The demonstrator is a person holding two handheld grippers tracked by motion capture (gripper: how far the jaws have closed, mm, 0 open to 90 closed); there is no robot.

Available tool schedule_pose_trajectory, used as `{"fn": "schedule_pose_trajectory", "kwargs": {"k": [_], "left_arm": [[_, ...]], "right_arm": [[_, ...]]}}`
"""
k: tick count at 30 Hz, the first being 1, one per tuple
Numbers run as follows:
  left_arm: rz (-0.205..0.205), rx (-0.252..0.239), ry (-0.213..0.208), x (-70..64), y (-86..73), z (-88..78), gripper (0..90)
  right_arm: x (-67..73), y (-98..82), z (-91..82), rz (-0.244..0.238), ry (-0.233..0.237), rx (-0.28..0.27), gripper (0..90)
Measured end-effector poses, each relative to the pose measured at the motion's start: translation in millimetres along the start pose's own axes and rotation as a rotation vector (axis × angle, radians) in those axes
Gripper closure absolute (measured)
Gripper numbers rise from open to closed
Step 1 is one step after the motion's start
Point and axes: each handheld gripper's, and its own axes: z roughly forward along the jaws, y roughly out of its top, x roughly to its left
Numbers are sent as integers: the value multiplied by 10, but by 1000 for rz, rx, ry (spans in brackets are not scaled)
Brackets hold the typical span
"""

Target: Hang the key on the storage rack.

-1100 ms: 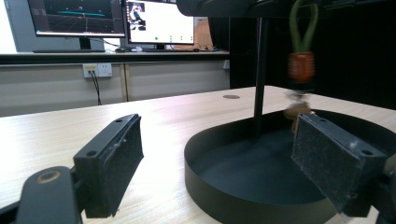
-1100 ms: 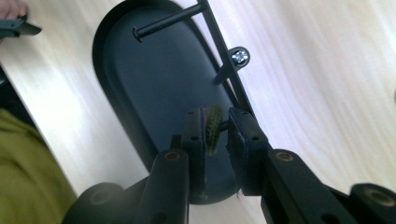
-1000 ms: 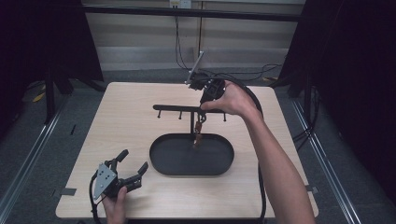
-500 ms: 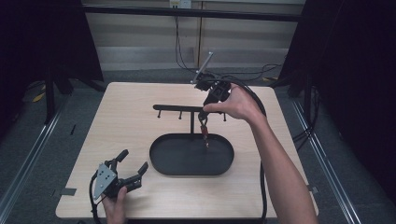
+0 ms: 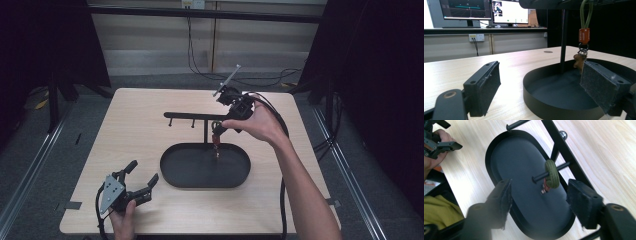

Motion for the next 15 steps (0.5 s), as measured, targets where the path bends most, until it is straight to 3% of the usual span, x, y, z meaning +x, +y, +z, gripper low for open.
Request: {"fn": "schedule_pose_trajectory", "kwargs": {"k": [10, 15], "left_arm": [[-3, -2, 2, -2, 0, 0, 159], [-2, -1, 2, -2, 0, -1, 159]], "right_arm": [[70, -302, 23, 26, 10, -142, 371], [93, -456, 52, 6, 37, -211, 382]]}}
